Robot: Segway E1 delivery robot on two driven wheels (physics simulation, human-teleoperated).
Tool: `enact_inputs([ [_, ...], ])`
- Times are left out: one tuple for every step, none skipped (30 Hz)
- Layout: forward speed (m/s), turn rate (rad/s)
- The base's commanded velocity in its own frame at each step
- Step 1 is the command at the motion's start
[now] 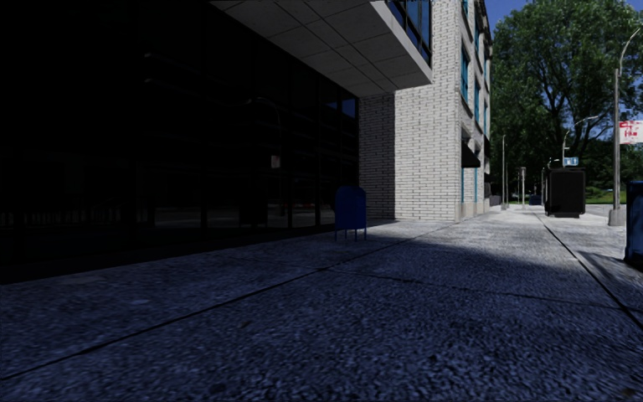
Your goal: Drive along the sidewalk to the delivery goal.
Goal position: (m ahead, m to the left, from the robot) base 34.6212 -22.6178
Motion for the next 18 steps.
enact_inputs([
  [1.58, -0.77],
  [1.58, -0.77],
  [1.6, -0.77],
  [1.6, -0.75],
  [1.61, -0.74],
  [1.61, -0.74],
  [1.61, -0.74],
  [1.62, -0.73],
  [1.62, -0.73],
  [1.62, -0.72],
  [1.63, -0.71],
  [1.63, -0.71],
  [1.63, -0.71],
  [1.63, -0.71],
  [1.63, -0.71],
  [1.63, -0.7],
  [1.63, -0.7],
  [1.63, -0.7],
])
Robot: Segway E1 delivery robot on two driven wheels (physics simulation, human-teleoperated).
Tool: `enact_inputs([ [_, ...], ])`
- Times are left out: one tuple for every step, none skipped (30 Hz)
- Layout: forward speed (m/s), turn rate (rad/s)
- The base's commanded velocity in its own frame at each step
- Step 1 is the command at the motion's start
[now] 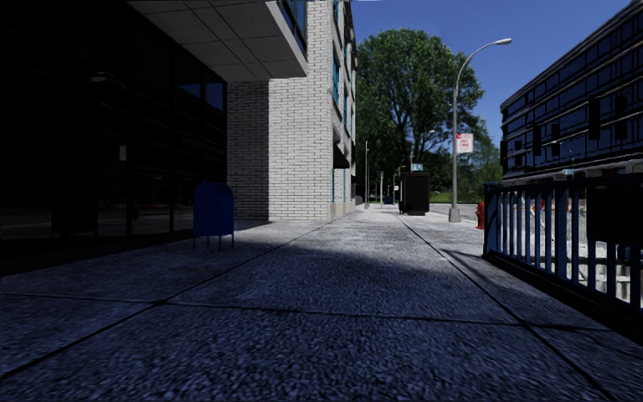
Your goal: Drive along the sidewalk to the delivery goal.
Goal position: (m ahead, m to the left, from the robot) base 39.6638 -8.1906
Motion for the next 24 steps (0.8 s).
enact_inputs([
  [1.63, -0.7],
  [1.63, -0.69],
  [1.63, -0.68],
  [1.63, -0.68],
  [1.63, -0.67],
  [1.63, -0.23],
  [1.65, 0.0],
  [1.65, 0.0],
  [1.65, 0.0],
  [1.65, 0.0],
  [1.65, 0.0],
  [1.65, 0.0],
  [1.65, 0.0],
  [1.65, 0.0],
  [1.65, 0.0],
  [1.65, 0.0],
  [1.65, 0.0],
  [1.65, 0.0],
  [1.65, 0.0],
  [1.65, 0.0],
  [1.67, 0.0],
  [1.67, 0.0],
  [2.0, 0.0],
  [2.0, 0.0],
])
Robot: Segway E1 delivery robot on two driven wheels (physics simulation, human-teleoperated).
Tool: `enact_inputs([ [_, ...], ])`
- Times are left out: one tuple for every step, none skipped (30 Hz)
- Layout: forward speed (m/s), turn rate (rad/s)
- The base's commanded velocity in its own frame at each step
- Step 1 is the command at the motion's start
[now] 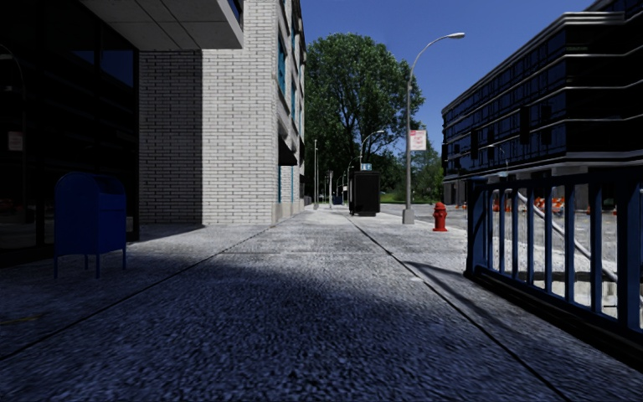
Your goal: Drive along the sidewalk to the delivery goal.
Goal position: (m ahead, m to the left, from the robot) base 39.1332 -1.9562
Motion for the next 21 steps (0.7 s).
enact_inputs([
  [2.0, 0.0],
  [2.0, 0.0],
  [2.0, 0.0],
  [2.0, 0.0],
  [2.0, 0.0],
  [2.0, 0.0],
  [2.0, 0.0],
  [2.0, 0.0],
  [2.0, 0.0],
  [2.0, 0.0],
  [2.0, 0.0],
  [2.0, 0.0],
  [2.0, 0.0],
  [2.0, 0.0],
  [2.0, 0.0],
  [2.0, 0.0],
  [2.0, 0.0],
  [2.0, 0.0],
  [2.0, 0.0],
  [2.0, 0.0],
  [2.0, 0.0],
])
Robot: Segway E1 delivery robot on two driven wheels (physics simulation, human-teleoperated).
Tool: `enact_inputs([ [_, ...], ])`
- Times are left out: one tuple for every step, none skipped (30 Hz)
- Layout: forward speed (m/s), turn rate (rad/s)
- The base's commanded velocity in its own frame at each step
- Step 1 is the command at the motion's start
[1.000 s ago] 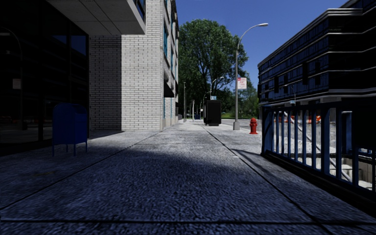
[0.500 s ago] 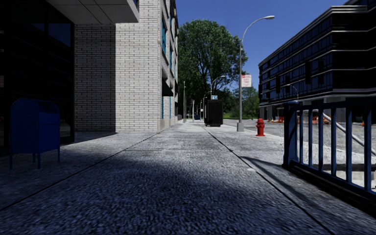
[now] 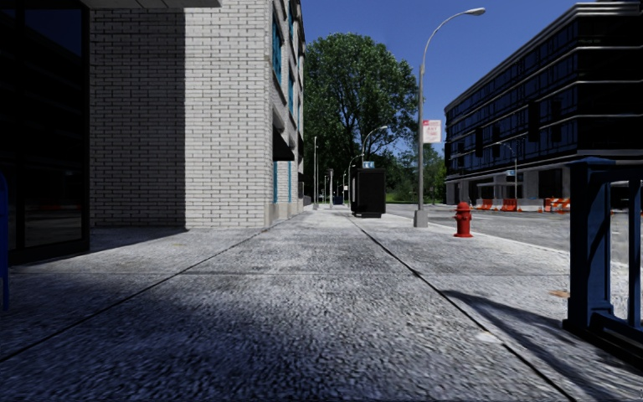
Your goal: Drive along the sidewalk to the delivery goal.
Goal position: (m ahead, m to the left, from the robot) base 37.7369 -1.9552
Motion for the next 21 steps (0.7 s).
enact_inputs([
  [2.0, 0.0],
  [2.0, 0.0],
  [2.0, 0.0],
  [2.0, 0.0],
  [2.0, 0.0],
  [2.0, 0.0],
  [2.0, 0.0],
  [2.0, 0.0],
  [2.0, 0.0],
  [2.0, 0.0],
  [2.0, 0.0],
  [2.0, 0.0],
  [2.0, 0.0],
  [2.0, 0.0],
  [2.0, 0.0],
  [2.0, 0.0],
  [2.0, 0.0],
  [2.0, 0.0],
  [2.0, 0.0],
  [2.0, 0.0],
  [2.0, 0.0],
])
